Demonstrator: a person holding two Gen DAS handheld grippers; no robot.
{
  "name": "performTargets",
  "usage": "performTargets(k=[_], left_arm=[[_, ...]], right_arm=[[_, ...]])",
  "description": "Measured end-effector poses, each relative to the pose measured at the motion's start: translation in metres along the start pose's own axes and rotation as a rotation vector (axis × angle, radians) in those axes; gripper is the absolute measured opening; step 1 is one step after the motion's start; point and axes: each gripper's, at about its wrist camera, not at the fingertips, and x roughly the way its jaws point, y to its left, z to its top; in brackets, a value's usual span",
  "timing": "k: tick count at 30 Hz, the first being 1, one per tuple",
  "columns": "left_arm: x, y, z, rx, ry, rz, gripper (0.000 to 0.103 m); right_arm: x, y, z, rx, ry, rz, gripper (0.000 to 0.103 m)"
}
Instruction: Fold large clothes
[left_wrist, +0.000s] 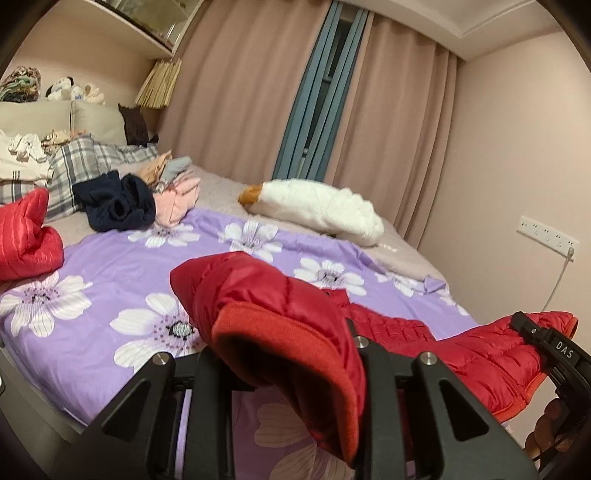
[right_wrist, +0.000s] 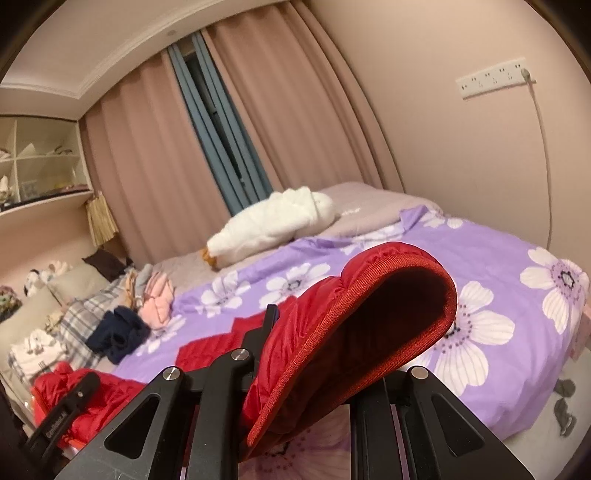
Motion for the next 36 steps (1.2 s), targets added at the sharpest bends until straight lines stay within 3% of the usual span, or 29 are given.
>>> performTargets(k=[11, 17, 36], left_arm=[[-0.015, -0.004, 0.007, 0.002, -0.020, -0.028, 0.029], [0.008, 0.002, -0.003, -0.017, 0.058, 0.002, 0.030], [0.048, 0.004, 0.004, -0.019, 0.074, 0.041, 0.031]], right_arm=[[-0.023, 0.000, 0.010, 0.002, -0.066, 0.041, 0.017], [-0.002, -0.003, 0.000, 0.014, 0.008, -0.004, 0.017], [0.031, 0.001, 0.002, -0.012, 0.026, -0.015, 0.017]])
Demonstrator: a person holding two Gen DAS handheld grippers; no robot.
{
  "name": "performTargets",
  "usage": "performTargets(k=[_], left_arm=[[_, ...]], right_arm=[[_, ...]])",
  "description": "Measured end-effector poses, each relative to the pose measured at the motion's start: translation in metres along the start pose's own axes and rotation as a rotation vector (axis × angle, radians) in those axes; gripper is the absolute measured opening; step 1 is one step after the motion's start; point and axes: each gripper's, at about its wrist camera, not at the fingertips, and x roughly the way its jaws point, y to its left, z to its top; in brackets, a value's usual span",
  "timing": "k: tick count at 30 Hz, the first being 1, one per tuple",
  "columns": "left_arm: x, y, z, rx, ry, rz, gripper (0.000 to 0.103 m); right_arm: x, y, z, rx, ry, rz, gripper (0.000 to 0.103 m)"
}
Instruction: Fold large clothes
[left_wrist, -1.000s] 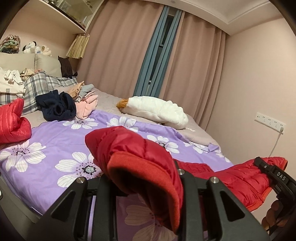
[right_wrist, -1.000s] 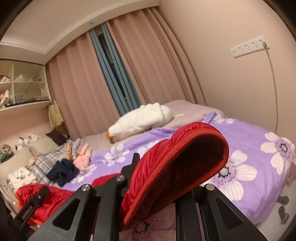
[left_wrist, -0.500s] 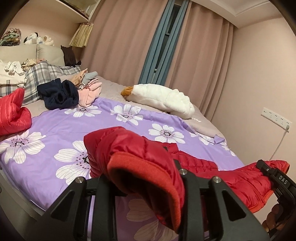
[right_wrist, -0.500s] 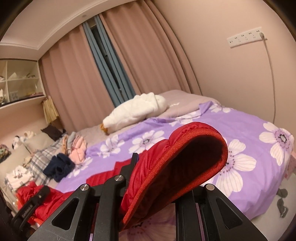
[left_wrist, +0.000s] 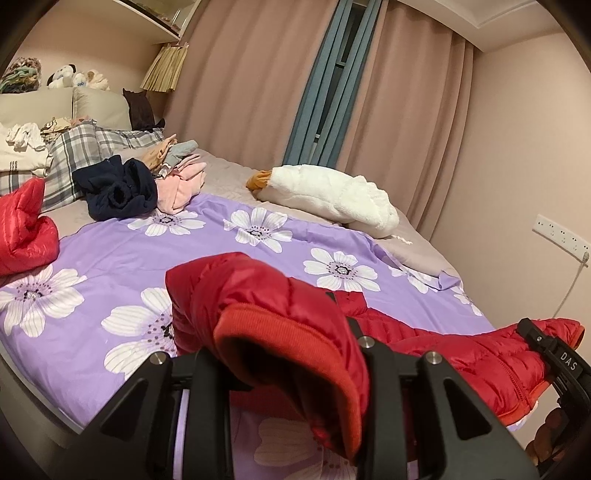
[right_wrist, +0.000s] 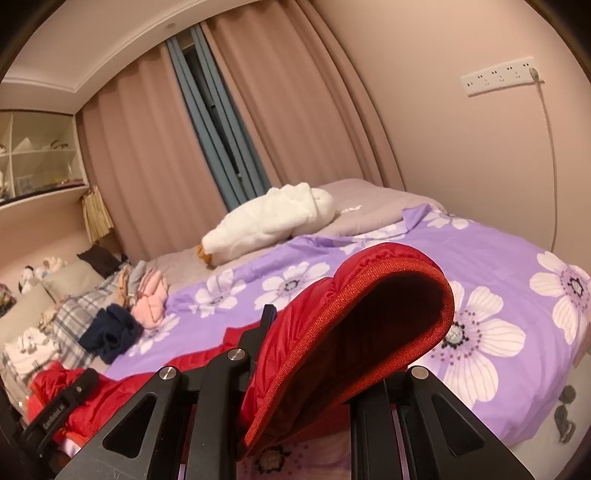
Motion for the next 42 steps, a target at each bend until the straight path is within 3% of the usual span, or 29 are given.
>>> performTargets(k=[13, 19, 21, 22, 25, 27, 28, 30, 32, 34, 38, 41, 42], left_arm=[[0.045, -0.001, 0.013, 0.021, 0.009, 0.014, 0.031], [0.085, -0.004, 0.028, 0.028, -0.004, -0.001, 0.032], [0.113, -0.002, 0.035, 0.009, -0.003, -0.021, 0.036], [0.128, 0.000, 0.039, -0.014, 0.008, -0.027, 0.049], [0.170, 0.018, 0.046, -0.121, 0.015, -0.004, 0.079], [0.179, 0.025, 0.049, -0.148, -0.051, 0.057, 0.096], [0.180, 0.026, 0.049, -0.137, -0.089, 0.100, 0.103], [0.182, 0.025, 0.052, -0.080, -0.126, 0.177, 0.102], [0.186, 0.026, 0.054, -0.040, -0.093, 0.169, 0.102], [0.189, 0.032, 0.053, -0.075, -0.059, 0.153, 0.102], [0.192, 0.037, 0.043, -0.137, -0.035, 0.087, 0.101], [0.208, 0.027, 0.034, -0.106, 0.008, 0.097, 0.088], [0.215, 0.024, 0.030, -0.093, 0.036, 0.092, 0.080]], right_arm=[[0.039, 0.003, 0.009, -0.025, 0.011, -0.022, 0.017], [0.067, 0.008, 0.017, -0.060, 0.019, -0.032, 0.017], [0.082, 0.010, 0.022, -0.061, 0.021, -0.028, 0.017], [0.098, 0.011, 0.027, -0.061, 0.028, -0.032, 0.017], [0.145, 0.016, 0.034, -0.083, 0.099, -0.056, 0.036], [0.169, 0.021, 0.035, -0.131, 0.153, -0.128, 0.059], [0.173, 0.023, 0.034, -0.146, 0.147, -0.149, 0.065], [0.171, 0.027, 0.034, -0.181, 0.075, -0.182, 0.092], [0.163, 0.031, 0.037, -0.200, 0.013, -0.183, 0.098], [0.160, 0.029, 0.041, -0.170, -0.002, -0.159, 0.098], [0.175, 0.018, 0.039, -0.095, 0.069, -0.145, 0.098], [0.185, 0.011, 0.026, -0.060, 0.120, -0.157, 0.098], [0.191, 0.010, 0.024, -0.051, 0.137, -0.159, 0.095]])
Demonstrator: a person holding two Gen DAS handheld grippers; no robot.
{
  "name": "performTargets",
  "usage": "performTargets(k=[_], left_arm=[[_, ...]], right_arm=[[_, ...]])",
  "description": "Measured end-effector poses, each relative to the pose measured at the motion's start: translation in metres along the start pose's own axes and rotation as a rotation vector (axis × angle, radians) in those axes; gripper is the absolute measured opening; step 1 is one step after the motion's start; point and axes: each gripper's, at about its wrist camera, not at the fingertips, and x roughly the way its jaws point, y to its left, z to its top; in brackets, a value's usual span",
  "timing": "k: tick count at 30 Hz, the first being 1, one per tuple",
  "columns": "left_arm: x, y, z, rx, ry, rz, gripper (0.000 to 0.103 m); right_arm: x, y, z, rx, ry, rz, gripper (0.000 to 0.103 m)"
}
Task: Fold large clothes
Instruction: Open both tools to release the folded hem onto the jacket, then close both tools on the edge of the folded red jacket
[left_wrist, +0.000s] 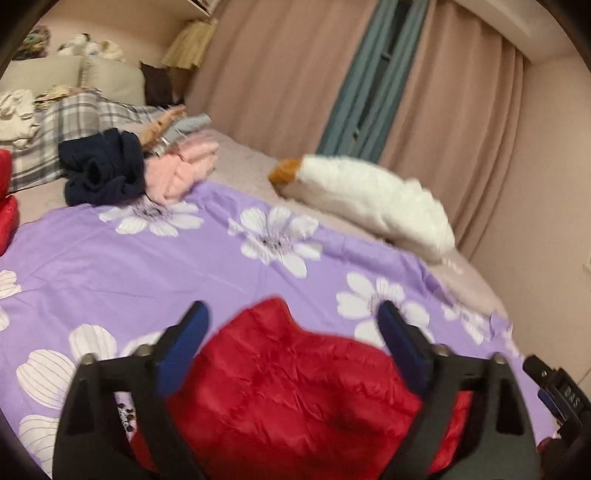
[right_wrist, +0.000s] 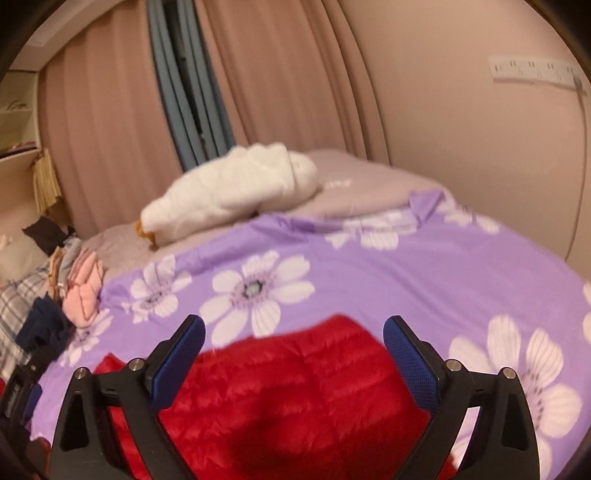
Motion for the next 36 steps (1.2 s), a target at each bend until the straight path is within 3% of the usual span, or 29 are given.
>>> performTargets(k=[1, 3, 4, 6, 8, 11, 36], left_arm=[[0.009, -0.003, -0.004, 0.013, 0.031, 0.000, 0.069], [0.038, -0.008, -0.021, 0.054, 0.128, 0.020, 0.059], [0.059, -0.009, -0.037, 0.077, 0.183, 0.062, 0.059], [0.082, -0.007, -0.059, 0.101, 0.217, 0.109, 0.058], [0.084, -0.015, -0.064, 0.139, 0.190, 0.148, 0.058], [0.092, -0.013, -0.065, 0.142, 0.198, 0.166, 0.059], [0.101, -0.007, -0.067, 0.108, 0.222, 0.140, 0.062]], right_arm=[[0.006, -0.002, -0.004, 0.009, 0.018, -0.002, 0.092], [0.023, 0.001, -0.007, 0.014, 0.055, -0.008, 0.063], [0.036, 0.002, -0.011, 0.015, 0.096, -0.015, 0.057], [0.071, -0.001, -0.030, 0.013, 0.195, -0.070, 0.048], [0.097, 0.000, -0.057, -0.040, 0.223, -0.114, 0.047], [0.103, 0.011, -0.065, -0.097, 0.198, -0.172, 0.047], [0.113, 0.004, -0.064, -0.074, 0.220, -0.165, 0.047]])
